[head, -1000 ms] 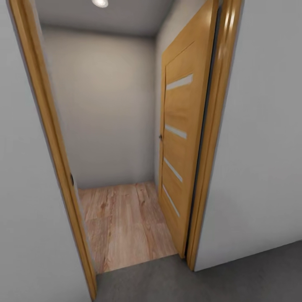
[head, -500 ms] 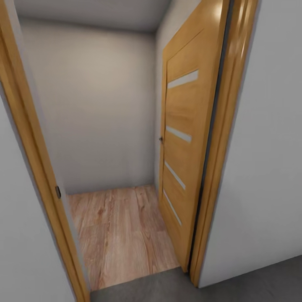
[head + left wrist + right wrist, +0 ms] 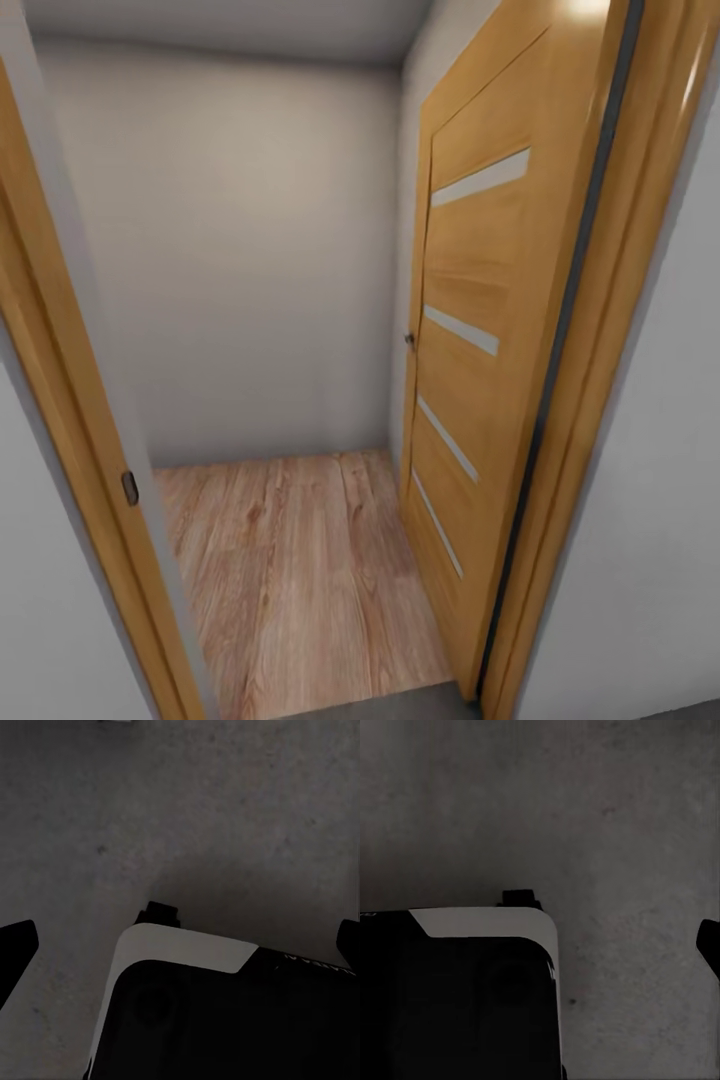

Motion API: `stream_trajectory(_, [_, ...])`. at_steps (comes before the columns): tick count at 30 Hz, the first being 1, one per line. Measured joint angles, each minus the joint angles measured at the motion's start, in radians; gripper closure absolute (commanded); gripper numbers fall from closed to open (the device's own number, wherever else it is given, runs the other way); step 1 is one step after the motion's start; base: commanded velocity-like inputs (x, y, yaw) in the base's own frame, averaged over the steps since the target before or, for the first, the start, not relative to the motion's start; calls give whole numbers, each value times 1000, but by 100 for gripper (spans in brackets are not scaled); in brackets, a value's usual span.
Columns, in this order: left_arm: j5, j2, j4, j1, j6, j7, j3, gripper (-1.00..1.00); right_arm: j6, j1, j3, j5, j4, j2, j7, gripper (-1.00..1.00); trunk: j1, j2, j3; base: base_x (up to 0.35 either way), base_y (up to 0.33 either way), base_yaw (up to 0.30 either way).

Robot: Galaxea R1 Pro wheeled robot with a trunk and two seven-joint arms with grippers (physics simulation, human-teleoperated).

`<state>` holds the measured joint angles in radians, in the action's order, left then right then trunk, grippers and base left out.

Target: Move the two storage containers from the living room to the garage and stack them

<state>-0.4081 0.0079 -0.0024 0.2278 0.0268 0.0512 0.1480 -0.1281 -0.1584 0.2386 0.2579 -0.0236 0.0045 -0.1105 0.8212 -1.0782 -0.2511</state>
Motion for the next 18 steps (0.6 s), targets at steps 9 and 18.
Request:
stream_trajectory(9, [1, 0, 0, 0, 1, 0, 0, -100, 0, 0, 0, 0, 0, 1, -1, -100, 0, 0, 0, 308, -119, 239])
stream_trajectory(18, [3, -2, 0, 0, 2, 0, 1, -100, 0, 0, 1, 0, 0, -2, -1, -100, 0, 0, 0, 259, -225, 14])
